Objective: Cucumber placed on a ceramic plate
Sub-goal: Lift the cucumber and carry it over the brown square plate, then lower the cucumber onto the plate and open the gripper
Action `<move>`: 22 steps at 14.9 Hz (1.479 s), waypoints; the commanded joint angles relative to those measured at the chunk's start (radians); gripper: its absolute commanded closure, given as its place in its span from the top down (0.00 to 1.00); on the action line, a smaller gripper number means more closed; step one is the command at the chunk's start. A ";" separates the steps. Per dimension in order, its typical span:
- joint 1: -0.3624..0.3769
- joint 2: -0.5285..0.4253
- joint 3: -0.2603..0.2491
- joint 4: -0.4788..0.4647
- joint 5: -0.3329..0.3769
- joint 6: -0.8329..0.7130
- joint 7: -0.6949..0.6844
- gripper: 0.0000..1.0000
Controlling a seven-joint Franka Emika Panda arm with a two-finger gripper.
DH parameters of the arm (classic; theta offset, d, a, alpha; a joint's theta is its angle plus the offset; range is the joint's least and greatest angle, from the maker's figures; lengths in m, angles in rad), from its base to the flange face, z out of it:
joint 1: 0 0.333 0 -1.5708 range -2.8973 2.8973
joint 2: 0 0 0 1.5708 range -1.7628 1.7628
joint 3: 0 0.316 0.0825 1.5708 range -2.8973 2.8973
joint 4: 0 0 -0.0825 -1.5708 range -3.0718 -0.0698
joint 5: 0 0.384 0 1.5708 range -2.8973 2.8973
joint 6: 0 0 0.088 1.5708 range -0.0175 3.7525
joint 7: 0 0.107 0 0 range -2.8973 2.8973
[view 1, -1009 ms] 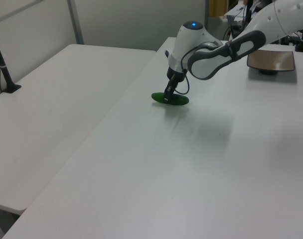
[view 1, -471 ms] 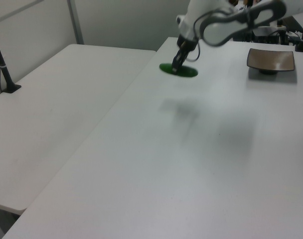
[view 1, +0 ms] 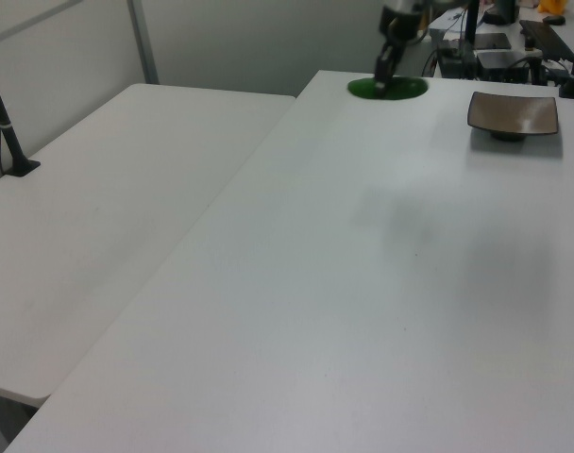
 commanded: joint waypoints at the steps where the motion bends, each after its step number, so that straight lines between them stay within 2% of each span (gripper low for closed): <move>1: -0.042 -0.153 -0.018 -0.127 0.042 -0.100 -0.159 0.15; 5: -0.090 -0.213 -0.071 -0.152 0.042 -0.242 -0.343 0.15; 7: -0.133 -0.244 -0.119 -0.205 0.042 -0.243 -0.463 0.15; 9: -0.157 -0.238 -0.160 -0.211 0.042 -0.240 -0.524 0.15; 10: -0.166 -0.229 -0.200 -0.213 0.043 -0.227 -0.546 0.15; 11: -0.174 -0.226 -0.219 -0.222 0.043 -0.205 -0.569 0.15; 15: -0.219 -0.214 -0.271 -0.323 0.063 -0.049 -0.633 0.16; 17: -0.251 -0.183 -0.280 -0.365 0.065 0.043 -0.669 0.16; 22: -0.305 -0.074 -0.282 -0.368 0.065 0.163 -0.743 0.17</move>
